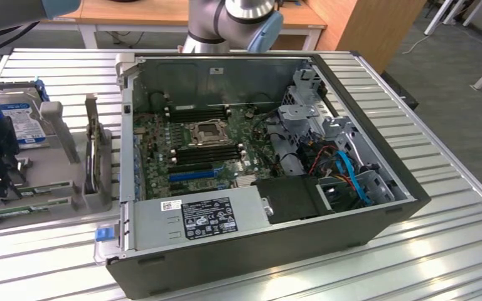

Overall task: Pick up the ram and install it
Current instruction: 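Pick up the ram and move it above insertion slot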

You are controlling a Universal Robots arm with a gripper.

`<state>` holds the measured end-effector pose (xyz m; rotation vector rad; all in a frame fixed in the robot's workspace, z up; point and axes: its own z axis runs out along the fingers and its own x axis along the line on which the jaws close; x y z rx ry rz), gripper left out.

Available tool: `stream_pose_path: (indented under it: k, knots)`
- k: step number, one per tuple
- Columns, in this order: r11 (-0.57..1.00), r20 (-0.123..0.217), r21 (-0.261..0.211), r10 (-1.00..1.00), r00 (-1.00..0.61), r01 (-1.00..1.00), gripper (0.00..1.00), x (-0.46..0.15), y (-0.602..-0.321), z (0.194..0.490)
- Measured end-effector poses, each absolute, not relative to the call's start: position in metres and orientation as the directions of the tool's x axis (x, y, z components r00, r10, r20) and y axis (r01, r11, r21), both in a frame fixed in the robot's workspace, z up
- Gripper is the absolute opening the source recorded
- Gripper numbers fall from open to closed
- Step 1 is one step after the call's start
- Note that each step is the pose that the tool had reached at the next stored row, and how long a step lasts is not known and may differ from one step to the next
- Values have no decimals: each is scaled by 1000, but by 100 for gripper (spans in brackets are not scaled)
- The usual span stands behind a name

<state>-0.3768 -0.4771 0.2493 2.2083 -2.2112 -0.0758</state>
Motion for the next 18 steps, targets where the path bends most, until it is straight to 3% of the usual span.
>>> stream_pose_path:
  k: [18]
  knots:
    - [1, -23, 45, -1000, -2, -999, 35, -377, -477, 231]
